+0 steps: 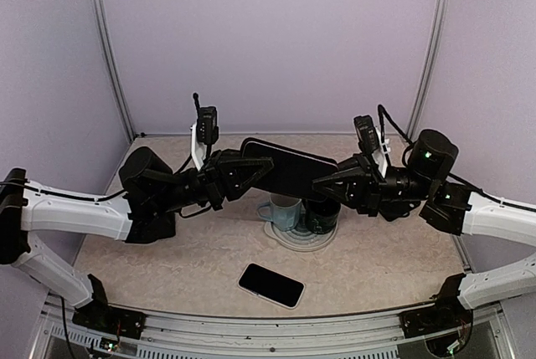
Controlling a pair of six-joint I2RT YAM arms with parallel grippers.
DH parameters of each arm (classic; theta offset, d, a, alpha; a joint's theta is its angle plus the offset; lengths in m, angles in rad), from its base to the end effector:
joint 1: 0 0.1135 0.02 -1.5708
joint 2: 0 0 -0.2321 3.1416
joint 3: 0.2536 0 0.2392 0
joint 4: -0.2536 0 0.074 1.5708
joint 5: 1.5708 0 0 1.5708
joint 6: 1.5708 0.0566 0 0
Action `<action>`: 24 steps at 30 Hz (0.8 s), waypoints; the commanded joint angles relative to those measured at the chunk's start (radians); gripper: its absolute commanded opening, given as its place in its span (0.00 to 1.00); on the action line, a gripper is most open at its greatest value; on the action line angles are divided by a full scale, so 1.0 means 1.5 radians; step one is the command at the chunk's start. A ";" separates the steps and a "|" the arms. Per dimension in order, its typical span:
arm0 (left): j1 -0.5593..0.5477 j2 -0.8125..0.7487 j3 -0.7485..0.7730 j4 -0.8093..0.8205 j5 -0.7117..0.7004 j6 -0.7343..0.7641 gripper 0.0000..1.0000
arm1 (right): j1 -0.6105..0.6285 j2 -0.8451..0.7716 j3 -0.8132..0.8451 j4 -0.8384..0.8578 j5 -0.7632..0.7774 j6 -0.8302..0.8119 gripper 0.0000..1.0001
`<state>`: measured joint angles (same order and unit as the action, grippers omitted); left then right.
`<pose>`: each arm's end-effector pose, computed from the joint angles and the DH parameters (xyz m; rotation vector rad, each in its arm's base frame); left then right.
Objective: Put the phone into the phone case
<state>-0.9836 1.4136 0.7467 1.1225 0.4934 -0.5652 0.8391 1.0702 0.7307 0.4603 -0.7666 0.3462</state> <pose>0.1516 -0.2762 0.3012 0.7486 1.1109 -1.6165 0.1451 0.2203 0.3104 -1.0482 1.3134 1.4758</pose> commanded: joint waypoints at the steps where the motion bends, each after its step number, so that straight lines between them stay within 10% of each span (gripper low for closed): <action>1: -0.026 0.022 0.061 -0.084 -0.025 0.006 0.07 | 0.008 -0.015 0.019 -0.003 0.030 -0.047 0.00; 5: -0.026 0.008 0.052 -0.142 -0.067 0.050 0.35 | 0.008 -0.044 0.019 -0.054 0.059 -0.062 0.00; 18: -0.035 -0.073 0.057 -0.372 -0.212 0.238 0.70 | 0.006 -0.072 0.041 -0.204 0.116 -0.076 0.00; 24: -0.051 -0.061 0.074 -0.409 -0.205 0.245 0.49 | 0.006 -0.054 0.055 -0.209 0.101 -0.064 0.00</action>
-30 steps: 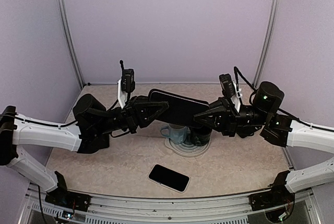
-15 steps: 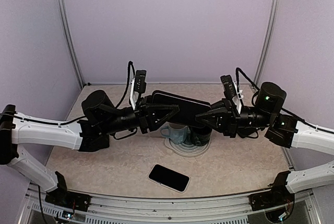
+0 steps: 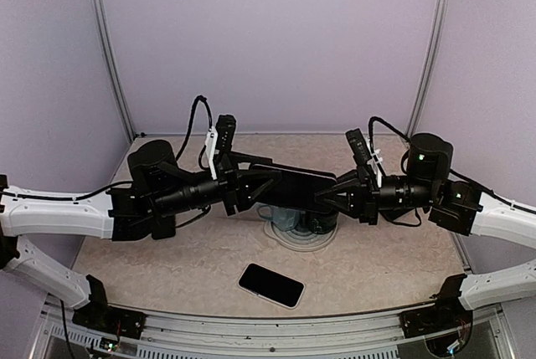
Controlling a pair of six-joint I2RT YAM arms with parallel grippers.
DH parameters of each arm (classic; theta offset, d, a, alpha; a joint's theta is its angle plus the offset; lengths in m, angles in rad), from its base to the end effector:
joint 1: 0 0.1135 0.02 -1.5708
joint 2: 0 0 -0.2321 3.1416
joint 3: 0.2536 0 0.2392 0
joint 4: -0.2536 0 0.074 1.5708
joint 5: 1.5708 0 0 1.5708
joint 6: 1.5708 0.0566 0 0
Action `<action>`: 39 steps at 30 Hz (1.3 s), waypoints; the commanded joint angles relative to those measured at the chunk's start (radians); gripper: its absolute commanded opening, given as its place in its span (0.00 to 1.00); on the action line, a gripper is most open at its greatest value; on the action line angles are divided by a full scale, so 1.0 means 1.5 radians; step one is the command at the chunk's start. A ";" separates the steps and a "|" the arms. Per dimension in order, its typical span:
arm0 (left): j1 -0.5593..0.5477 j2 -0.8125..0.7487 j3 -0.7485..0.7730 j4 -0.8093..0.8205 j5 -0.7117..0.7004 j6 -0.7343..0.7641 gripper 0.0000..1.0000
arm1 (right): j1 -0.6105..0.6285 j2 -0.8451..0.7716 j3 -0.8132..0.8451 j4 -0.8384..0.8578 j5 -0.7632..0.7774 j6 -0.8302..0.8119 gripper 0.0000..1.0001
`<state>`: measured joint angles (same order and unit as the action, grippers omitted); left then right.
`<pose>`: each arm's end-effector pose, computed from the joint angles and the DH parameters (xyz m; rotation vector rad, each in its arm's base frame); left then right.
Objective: Put the phone into the phone case
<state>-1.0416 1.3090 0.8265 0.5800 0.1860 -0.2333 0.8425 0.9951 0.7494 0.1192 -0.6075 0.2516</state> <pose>0.1535 -0.2832 0.2960 0.7705 1.3885 -1.1549 0.1438 0.2098 0.2949 -0.9957 1.5713 1.3017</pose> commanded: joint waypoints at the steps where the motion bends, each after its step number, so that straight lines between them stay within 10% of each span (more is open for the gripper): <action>1: -0.013 0.013 0.019 -0.041 0.021 0.017 0.46 | 0.004 0.000 0.045 0.017 -0.010 -0.001 0.00; 12: -0.021 0.045 0.001 0.068 0.193 -0.042 0.24 | 0.004 0.014 0.067 0.025 -0.046 -0.017 0.00; 20: -0.021 0.068 0.005 0.082 0.245 -0.051 0.31 | 0.003 0.012 0.089 -0.001 -0.060 -0.044 0.00; 23: -0.021 0.077 0.008 0.085 0.250 -0.049 0.04 | 0.003 0.018 0.097 -0.004 -0.069 -0.047 0.00; 28: -0.019 0.071 -0.012 0.130 0.237 -0.050 0.00 | 0.002 0.028 0.105 -0.027 -0.106 -0.061 0.01; 35: -0.019 0.022 -0.051 0.221 0.236 -0.048 0.00 | -0.024 0.009 0.073 -0.071 -0.214 -0.101 0.79; 39: -0.017 0.013 -0.052 0.223 0.250 -0.047 0.00 | -0.055 0.013 0.072 -0.113 -0.261 -0.119 0.87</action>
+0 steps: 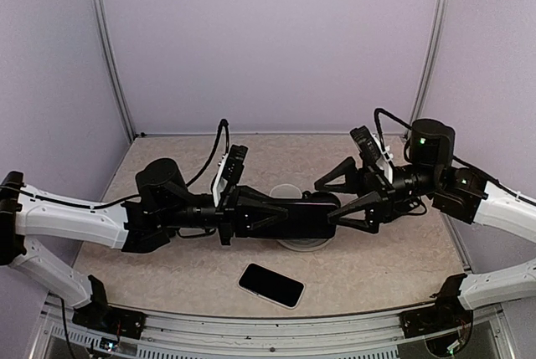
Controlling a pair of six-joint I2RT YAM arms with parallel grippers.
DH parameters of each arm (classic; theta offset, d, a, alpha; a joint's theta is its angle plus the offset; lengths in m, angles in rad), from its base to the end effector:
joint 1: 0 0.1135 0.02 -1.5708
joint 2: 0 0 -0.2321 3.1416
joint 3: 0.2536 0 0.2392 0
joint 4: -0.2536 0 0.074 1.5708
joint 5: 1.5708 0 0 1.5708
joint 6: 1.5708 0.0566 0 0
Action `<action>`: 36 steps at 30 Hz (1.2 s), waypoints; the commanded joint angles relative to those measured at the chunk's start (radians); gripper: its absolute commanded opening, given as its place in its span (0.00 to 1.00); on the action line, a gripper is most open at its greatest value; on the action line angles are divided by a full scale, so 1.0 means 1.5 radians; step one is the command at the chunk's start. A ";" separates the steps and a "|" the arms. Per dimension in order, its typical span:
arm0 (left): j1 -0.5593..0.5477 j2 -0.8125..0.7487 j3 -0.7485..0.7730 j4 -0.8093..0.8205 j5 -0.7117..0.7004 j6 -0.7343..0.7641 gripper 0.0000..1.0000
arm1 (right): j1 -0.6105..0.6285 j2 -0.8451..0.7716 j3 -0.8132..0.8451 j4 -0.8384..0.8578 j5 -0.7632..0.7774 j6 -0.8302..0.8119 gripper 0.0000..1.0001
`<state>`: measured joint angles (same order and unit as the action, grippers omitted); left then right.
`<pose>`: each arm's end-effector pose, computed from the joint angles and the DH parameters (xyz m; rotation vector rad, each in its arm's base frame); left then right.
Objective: Put the phone into the phone case
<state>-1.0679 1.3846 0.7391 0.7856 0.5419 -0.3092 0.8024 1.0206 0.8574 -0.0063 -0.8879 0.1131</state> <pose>0.1284 -0.2939 0.2673 1.0426 1.2664 -1.4778 0.1387 0.2067 0.3144 -1.2628 1.4221 1.4110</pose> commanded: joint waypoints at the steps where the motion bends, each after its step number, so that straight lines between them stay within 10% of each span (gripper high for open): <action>1: 0.002 -0.040 0.006 0.087 0.014 0.004 0.00 | -0.035 -0.003 0.000 -0.046 -0.088 -0.033 0.87; 11: 0.006 -0.029 0.015 0.089 0.023 -0.004 0.00 | -0.045 -0.013 -0.031 0.002 -0.136 0.010 0.65; 24: 0.003 -0.013 0.027 0.095 0.035 -0.012 0.00 | -0.038 0.019 -0.029 0.089 -0.098 0.057 0.00; 30: -0.001 0.018 0.057 0.066 0.031 -0.013 0.00 | -0.016 0.027 -0.027 0.116 -0.044 0.066 0.00; 36: 0.000 0.034 0.074 0.008 -0.014 -0.003 0.34 | -0.015 -0.025 -0.036 0.108 0.084 0.059 0.00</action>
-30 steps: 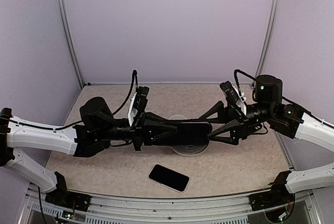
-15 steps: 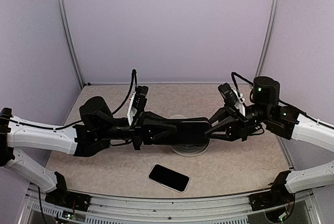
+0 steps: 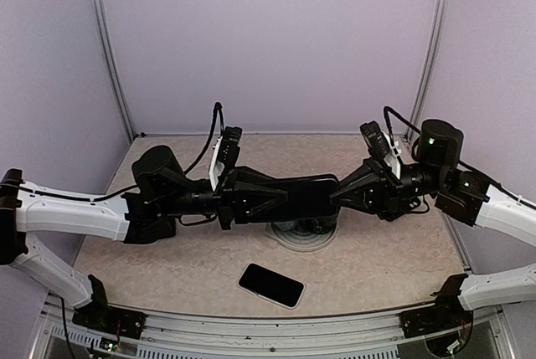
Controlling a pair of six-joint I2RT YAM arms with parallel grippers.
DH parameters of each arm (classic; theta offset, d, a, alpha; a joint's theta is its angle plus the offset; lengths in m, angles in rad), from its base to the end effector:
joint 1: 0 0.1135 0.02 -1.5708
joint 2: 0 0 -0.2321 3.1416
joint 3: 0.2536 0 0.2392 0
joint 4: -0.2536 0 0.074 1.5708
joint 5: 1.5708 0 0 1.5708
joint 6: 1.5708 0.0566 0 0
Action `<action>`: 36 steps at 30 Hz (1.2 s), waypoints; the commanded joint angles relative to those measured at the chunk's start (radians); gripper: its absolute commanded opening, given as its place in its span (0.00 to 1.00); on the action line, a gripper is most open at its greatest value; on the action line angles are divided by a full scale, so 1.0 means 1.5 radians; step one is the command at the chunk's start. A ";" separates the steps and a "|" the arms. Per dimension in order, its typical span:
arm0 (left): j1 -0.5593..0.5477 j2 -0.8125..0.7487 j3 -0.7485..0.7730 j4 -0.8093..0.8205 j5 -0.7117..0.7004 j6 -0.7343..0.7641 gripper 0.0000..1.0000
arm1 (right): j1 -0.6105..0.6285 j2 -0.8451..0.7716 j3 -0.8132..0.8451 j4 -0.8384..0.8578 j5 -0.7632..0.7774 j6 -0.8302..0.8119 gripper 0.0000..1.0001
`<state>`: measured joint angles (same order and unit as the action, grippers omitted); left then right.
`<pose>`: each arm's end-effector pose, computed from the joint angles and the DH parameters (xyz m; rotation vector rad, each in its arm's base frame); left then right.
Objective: Put the phone into the phone case
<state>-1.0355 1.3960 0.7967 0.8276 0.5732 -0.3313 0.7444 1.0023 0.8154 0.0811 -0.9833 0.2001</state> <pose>0.1384 -0.2935 0.2885 1.0127 1.1845 -1.4954 0.1435 0.1962 0.3139 -1.2349 1.4051 1.4933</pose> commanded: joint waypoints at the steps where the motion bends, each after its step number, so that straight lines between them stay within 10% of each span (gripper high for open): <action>1: -0.022 0.024 0.032 -0.024 -0.047 0.014 0.42 | 0.023 -0.022 -0.012 0.055 0.175 0.011 0.00; 4: -0.023 0.021 0.035 -0.045 -0.063 0.023 0.49 | 0.023 -0.043 -0.027 0.082 0.215 0.031 0.00; 8: -0.024 0.037 0.048 -0.047 -0.047 0.012 0.34 | 0.023 -0.037 -0.025 0.091 0.209 0.041 0.00; 12: -0.033 0.050 0.053 -0.033 -0.033 0.011 0.51 | 0.024 -0.030 -0.017 0.063 0.260 0.038 0.00; 15: -0.033 0.061 0.059 -0.042 -0.042 0.017 0.00 | 0.023 -0.027 -0.011 0.058 0.263 0.025 0.00; 21: -0.030 0.045 0.038 -0.022 -0.056 0.023 0.00 | 0.023 -0.014 0.002 0.023 0.152 -0.029 0.00; 27: -0.033 0.014 0.007 0.028 -0.036 0.031 0.00 | 0.020 -0.015 0.002 -0.011 0.080 -0.077 0.98; 32: -0.035 -0.001 -0.004 0.035 -0.035 0.037 0.00 | 0.009 0.014 0.010 -0.050 0.050 -0.092 0.88; 36: -0.035 -0.011 -0.010 0.031 -0.055 0.045 0.00 | 0.009 -0.006 -0.016 -0.037 0.059 -0.078 0.35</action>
<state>-1.0874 1.4269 0.7860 0.7963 0.5140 -0.2871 0.7628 1.0180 0.8028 0.0322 -0.8764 0.0788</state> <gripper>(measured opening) 0.113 0.610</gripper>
